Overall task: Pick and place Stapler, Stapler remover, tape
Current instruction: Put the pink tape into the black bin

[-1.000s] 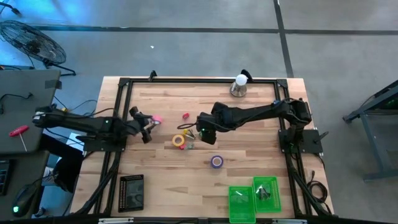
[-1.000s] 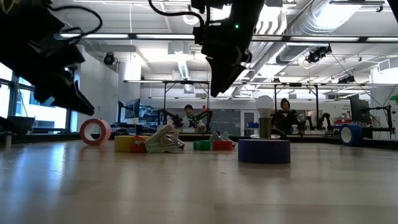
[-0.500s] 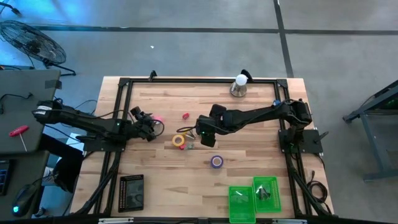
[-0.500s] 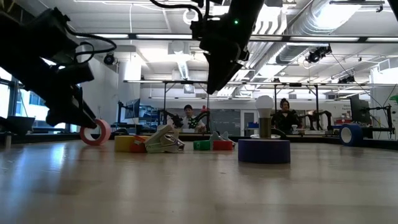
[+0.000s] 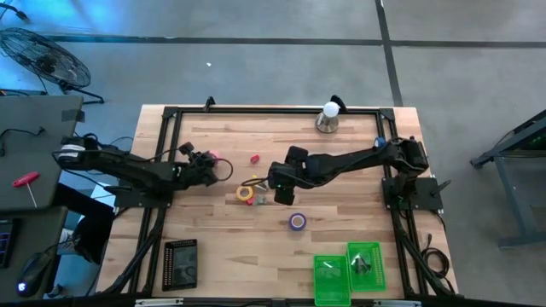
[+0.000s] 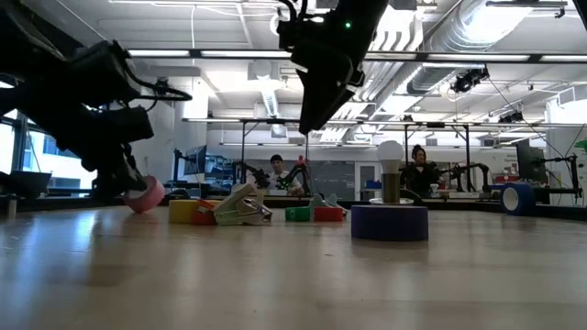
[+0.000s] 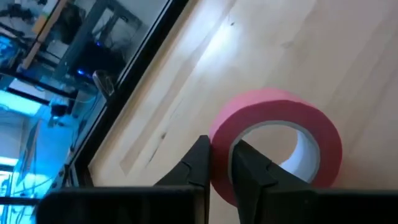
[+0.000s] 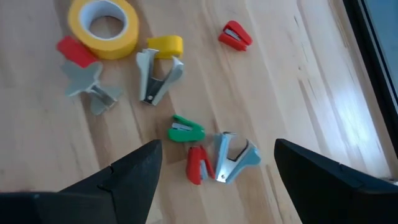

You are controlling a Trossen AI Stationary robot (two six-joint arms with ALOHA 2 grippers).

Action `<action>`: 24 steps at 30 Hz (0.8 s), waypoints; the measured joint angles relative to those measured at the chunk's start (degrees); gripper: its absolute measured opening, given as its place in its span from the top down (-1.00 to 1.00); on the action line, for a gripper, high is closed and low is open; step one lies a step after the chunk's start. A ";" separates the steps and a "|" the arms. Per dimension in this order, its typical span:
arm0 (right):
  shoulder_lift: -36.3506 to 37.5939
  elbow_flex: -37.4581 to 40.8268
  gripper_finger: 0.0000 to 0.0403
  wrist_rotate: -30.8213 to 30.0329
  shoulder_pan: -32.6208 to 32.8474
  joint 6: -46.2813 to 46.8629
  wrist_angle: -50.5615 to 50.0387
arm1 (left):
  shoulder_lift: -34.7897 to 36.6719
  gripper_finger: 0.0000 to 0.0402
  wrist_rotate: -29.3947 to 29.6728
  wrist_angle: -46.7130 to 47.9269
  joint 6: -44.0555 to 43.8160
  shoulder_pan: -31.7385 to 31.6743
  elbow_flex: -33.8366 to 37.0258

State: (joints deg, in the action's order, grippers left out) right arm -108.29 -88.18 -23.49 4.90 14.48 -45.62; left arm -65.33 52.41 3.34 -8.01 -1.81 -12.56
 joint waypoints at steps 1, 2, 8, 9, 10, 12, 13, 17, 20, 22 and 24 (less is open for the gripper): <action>0.00 -0.02 -0.50 -0.09 0.36 0.00 0.04 | -0.49 0.85 -0.05 0.01 0.00 -0.66 -0.30; 0.00 -0.02 -0.50 -0.21 0.77 0.00 0.04 | -0.64 0.85 -0.31 0.26 0.01 -1.05 -0.68; 0.00 -0.02 -0.50 -2.28 3.77 -0.02 -0.01 | 0.74 0.85 -3.35 4.25 1.22 2.51 -7.34; 0.00 -0.02 -0.50 -3.60 4.40 -0.02 -0.09 | 1.00 0.85 -2.59 5.83 1.81 3.87 -9.18; 0.02 -0.02 -0.50 -5.20 5.03 -0.02 -0.33 | 1.10 0.85 -1.90 8.04 1.93 5.38 -11.21; 0.04 -0.02 -0.50 -9.08 6.40 0.04 -0.82 | 1.08 0.85 -1.12 13.32 1.70 8.58 -15.99; 0.04 -0.02 -0.50 -11.26 7.11 0.34 -1.11 | 1.10 0.85 -1.06 16.42 1.07 10.22 -18.49; 0.09 -0.04 -0.50 -19.22 9.87 2.65 -3.68 | 1.08 0.85 -2.56 30.87 -4.43 16.75 -29.26; 0.09 -0.04 -0.50 -23.57 11.83 5.71 -5.81 | 1.08 0.85 -4.70 43.09 -11.37 21.67 -36.90; 0.09 -0.04 -0.50 -25.84 13.14 7.90 -7.25 | 1.08 0.85 -6.69 50.39 -16.79 25.03 -41.20; 0.09 -0.04 -0.50 -27.16 14.36 9.82 -8.34 | 1.08 0.85 -9.04 56.06 -21.67 28.25 -44.52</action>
State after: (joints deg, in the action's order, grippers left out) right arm -108.20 -88.23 -50.65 19.26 24.30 -53.96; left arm -64.25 43.38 59.40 -29.68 26.44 -57.08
